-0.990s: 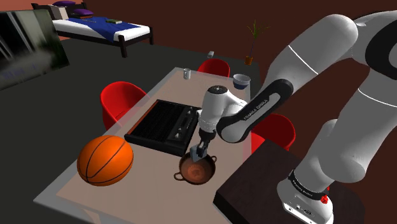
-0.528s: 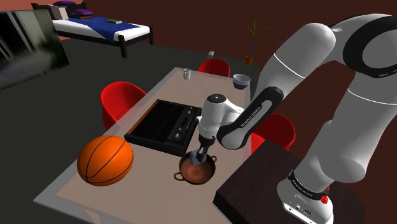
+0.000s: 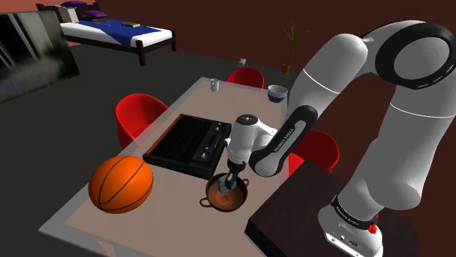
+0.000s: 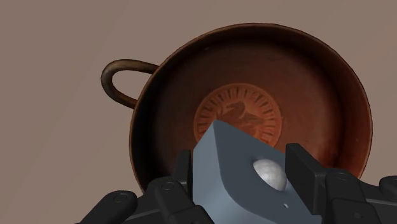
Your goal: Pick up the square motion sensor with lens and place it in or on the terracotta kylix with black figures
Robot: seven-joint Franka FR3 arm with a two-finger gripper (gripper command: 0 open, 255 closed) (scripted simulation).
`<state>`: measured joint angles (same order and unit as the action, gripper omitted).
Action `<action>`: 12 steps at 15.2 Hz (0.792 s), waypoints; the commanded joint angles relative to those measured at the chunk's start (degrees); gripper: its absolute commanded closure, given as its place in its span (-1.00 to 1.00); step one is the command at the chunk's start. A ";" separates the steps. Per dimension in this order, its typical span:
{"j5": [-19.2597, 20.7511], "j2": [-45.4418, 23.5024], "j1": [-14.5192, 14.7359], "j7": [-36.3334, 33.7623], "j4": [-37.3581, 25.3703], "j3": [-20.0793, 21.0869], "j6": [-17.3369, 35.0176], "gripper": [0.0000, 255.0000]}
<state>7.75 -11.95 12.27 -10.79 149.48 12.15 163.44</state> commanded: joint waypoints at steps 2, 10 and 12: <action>0.03 -0.04 0.01 -0.02 -0.01 -0.02 0.04 1.00; -1.73 2.40 -0.77 1.28 0.39 1.12 -1.93 -1.00; -5.18 7.20 -1.83 3.78 0.90 2.85 -6.05 -1.00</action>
<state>4.48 -7.23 11.03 -8.43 150.37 14.07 159.80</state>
